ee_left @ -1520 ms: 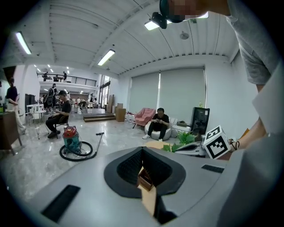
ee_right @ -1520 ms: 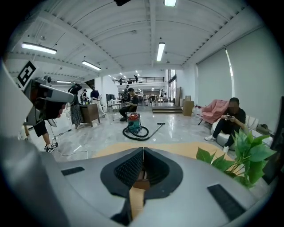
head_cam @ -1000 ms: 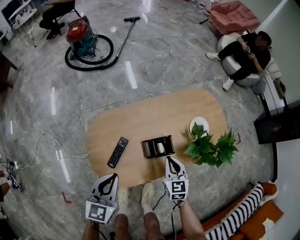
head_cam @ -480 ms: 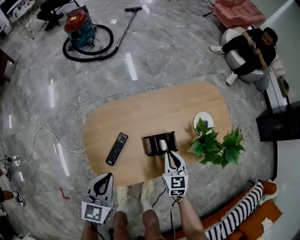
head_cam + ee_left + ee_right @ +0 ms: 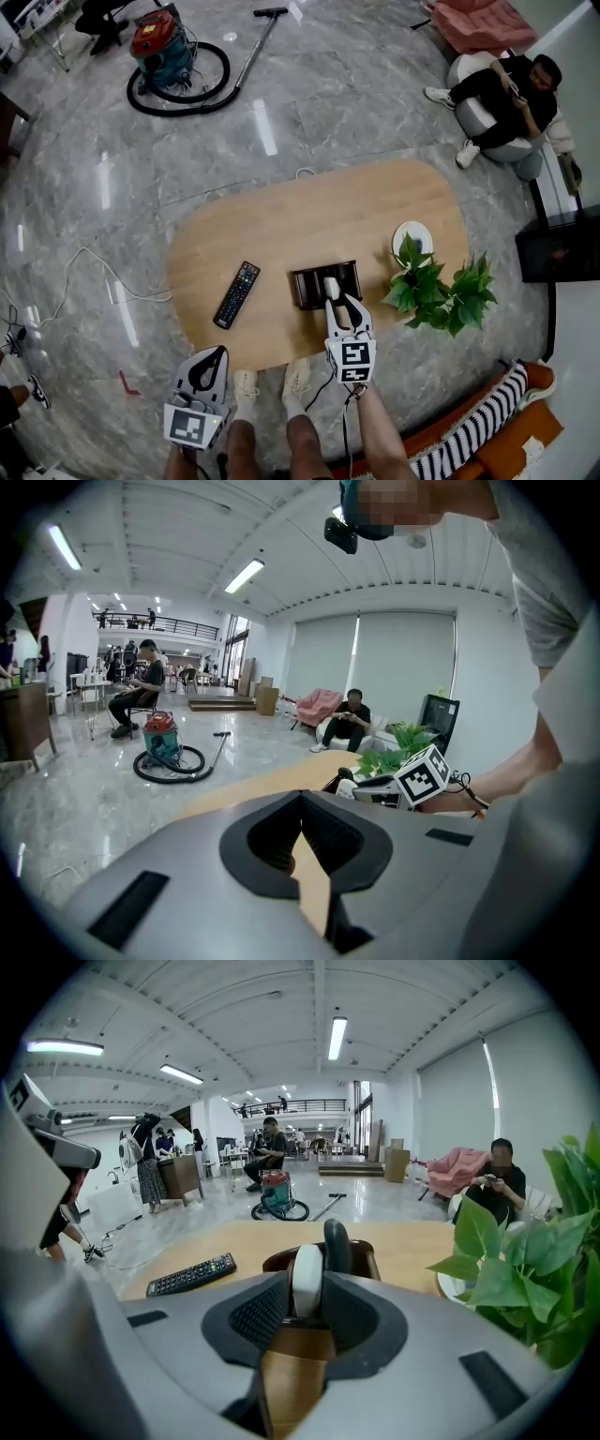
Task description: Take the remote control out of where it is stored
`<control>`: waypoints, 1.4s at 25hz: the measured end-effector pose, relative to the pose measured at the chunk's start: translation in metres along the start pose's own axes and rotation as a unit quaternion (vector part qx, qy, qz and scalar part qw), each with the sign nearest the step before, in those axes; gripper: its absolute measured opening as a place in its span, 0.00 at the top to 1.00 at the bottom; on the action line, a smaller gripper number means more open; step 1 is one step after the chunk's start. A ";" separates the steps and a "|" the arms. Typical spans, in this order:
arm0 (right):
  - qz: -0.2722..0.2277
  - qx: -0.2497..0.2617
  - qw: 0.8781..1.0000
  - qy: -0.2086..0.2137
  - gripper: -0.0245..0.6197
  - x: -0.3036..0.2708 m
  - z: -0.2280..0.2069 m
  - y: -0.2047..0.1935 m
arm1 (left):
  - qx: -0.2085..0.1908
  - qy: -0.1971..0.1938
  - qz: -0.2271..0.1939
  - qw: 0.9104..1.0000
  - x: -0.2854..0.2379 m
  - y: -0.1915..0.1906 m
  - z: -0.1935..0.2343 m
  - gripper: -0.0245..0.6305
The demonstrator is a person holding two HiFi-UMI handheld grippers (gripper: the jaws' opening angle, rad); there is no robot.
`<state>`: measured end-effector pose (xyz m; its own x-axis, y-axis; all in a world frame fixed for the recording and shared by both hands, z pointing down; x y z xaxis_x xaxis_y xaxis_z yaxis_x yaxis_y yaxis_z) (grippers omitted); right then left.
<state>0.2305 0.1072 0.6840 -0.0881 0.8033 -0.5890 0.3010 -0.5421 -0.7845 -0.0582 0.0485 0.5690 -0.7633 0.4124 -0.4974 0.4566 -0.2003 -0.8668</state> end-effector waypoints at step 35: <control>-0.043 0.057 0.997 0.001 0.82 0.065 0.046 0.069 | -0.017 0.024 -0.036 0.999 0.063 0.057 0.018 0.95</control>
<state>0.2022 0.1106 0.5833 -0.1065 0.8490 -0.5175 0.1819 -0.4950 -0.8496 -0.0886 0.0474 0.4870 -0.7728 0.4663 -0.4304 0.4172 -0.1377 -0.8983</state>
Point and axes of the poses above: the fingertips, and each gripper's own axes: x backward along the fingers, z to its left, y out of its top, the point moved 7 cm from there along x, backward along the fingers, and after that the axes turned 14 degrees about -x, right-handed, at the moved point
